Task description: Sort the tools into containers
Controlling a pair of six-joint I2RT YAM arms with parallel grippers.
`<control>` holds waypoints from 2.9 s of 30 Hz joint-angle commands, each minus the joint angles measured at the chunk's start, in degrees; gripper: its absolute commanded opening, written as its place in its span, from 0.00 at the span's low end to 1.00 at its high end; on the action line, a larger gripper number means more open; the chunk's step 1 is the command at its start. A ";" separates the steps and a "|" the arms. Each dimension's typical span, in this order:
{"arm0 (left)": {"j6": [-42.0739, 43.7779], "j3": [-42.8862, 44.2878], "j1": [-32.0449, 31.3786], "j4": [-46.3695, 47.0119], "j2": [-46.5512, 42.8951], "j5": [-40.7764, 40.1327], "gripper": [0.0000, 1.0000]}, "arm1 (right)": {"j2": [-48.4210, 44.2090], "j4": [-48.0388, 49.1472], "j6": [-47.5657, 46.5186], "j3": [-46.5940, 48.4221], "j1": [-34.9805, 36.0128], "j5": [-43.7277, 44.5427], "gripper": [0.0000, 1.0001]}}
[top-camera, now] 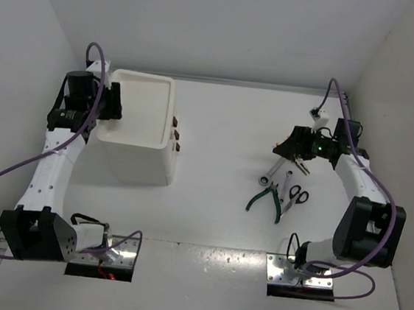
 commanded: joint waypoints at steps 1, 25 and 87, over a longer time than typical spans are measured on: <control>-0.25 -1.60 -0.03 1.57 0.75 -0.01 0.60 | 0.21 2.02 1.56 1.72 0.50 -1.77 1.00; -3.68 -8.10 -1.09 2.09 -1.98 11.24 0.00 | 30.05 61.95 59.44 -3.46 27.48 -9.86 0.65; -20.56 -19.53 10.69 15.45 1.28 32.70 0.00 | 54.00 95.29 93.42 -2.05 45.42 9.39 0.79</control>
